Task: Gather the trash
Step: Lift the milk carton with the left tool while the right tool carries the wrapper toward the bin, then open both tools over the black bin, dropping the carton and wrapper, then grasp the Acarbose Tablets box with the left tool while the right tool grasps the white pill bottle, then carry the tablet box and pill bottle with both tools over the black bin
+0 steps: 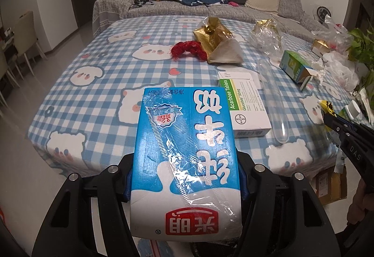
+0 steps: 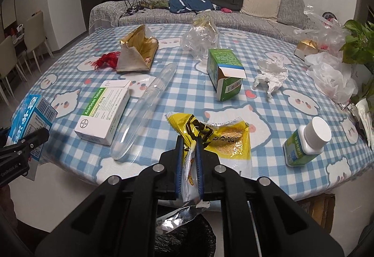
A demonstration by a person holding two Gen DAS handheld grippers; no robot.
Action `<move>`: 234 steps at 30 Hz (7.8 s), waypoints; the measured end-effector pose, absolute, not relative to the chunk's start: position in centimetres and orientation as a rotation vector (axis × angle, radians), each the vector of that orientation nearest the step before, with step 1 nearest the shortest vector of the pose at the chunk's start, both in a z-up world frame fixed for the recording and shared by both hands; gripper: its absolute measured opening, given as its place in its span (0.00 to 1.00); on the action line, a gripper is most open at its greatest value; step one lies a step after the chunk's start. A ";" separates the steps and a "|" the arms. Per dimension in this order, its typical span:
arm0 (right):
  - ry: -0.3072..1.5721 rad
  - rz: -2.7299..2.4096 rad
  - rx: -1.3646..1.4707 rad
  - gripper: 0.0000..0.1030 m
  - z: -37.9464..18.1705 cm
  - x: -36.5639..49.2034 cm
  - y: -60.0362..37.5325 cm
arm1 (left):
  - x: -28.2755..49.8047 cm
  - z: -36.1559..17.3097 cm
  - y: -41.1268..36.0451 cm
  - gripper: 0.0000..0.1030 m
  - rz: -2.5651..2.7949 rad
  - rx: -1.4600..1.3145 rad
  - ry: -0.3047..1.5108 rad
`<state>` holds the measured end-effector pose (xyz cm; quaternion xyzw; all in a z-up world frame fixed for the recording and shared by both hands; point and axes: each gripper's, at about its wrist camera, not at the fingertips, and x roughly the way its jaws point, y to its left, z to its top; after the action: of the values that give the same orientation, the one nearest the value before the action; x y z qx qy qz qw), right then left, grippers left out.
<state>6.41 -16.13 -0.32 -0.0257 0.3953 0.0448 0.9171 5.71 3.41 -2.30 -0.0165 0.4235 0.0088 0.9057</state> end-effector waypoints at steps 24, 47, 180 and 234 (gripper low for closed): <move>0.771 0.138 -0.046 0.09 0.5 -2.2 -15.5 | -2.3 -2.6 3.4 0.60 0.002 -0.049 0.870; 0.880 0.170 -0.037 0.09 -5.5 -6.7 -13.4 | -6.4 -8.5 3.6 0.60 0.009 -0.079 0.935; 0.770 -0.096 0.043 0.92 1.3 0.2 -27.0 | 2.6 -1.5 -2.4 0.94 -0.021 -0.046 0.889; 0.895 -0.100 0.066 0.38 -2.7 10.9 -29.5 | 17.4 -5.4 -3.0 0.58 -0.053 -0.034 0.968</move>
<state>10.92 -29.54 -2.74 0.0317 0.4324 -0.0485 0.8998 17.37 -2.99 -5.37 -0.0164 0.4652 -0.0254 0.8847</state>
